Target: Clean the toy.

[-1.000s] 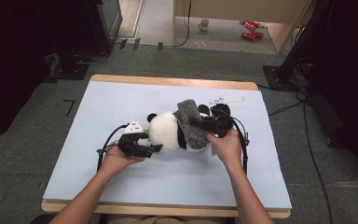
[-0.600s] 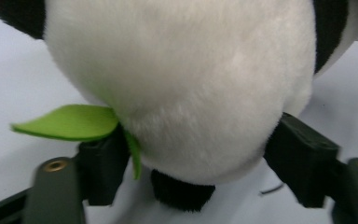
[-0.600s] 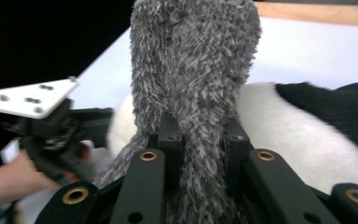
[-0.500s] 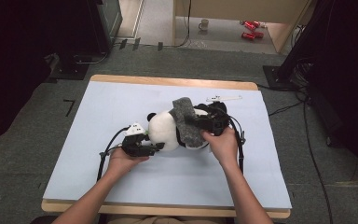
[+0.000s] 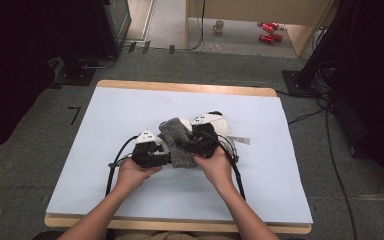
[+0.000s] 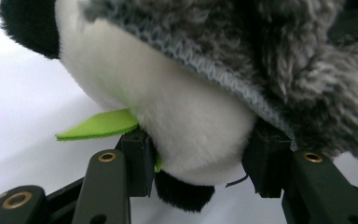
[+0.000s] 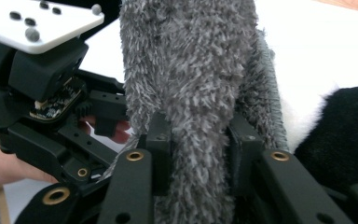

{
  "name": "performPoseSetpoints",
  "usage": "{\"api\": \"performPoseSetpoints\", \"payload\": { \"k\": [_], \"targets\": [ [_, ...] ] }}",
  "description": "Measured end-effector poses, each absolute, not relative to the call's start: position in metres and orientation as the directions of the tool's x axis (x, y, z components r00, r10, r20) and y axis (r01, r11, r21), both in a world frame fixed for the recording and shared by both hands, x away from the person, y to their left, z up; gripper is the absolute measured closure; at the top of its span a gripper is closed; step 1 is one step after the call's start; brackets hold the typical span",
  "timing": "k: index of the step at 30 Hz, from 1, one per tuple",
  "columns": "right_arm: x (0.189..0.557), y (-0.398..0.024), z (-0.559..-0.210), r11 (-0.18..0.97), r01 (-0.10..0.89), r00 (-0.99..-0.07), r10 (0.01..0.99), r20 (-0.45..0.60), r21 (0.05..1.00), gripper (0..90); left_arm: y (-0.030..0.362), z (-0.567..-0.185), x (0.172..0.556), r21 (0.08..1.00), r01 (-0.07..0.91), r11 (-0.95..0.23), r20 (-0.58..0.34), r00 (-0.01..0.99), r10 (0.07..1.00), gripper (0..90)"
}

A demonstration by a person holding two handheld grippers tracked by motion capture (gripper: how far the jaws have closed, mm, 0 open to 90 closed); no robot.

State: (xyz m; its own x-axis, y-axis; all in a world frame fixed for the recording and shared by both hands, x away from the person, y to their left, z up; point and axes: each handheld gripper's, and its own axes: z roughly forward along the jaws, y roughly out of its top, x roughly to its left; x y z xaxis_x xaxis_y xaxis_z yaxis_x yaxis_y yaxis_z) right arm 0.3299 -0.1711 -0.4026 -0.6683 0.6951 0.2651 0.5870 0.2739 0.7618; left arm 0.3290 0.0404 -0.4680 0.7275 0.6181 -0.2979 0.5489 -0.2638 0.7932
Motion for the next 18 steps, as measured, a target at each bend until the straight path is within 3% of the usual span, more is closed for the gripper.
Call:
{"api": "performPoseSetpoints", "payload": {
  "k": [4,9,13,18],
  "targets": [
    [0.327,-0.166,-0.402,0.314,0.558,-0.686,0.696,0.214,0.768,59.1,0.04,-0.468,0.329,0.792,0.551,-0.262,-0.299,0.725,0.621,50.7],
    [0.327,-0.168,-0.404,0.331,0.529,-0.693,0.7,0.172,0.781,71.2,0.04,-0.467,0.328,0.79,0.554,-0.262,-0.3,0.723,0.623,51.6],
    [0.332,-0.177,-0.402,0.3,0.56,-0.679,0.7,0.22,0.772,73.4,0.04,-0.466,0.33,0.781,0.566,-0.262,-0.309,0.716,0.626,52.2],
    [0.334,-0.197,-0.394,0.289,0.567,-0.638,0.746,0.189,0.771,73.5,0.045,-0.467,0.333,0.778,0.568,-0.268,-0.307,0.717,0.626,52.6]
  ]
}}
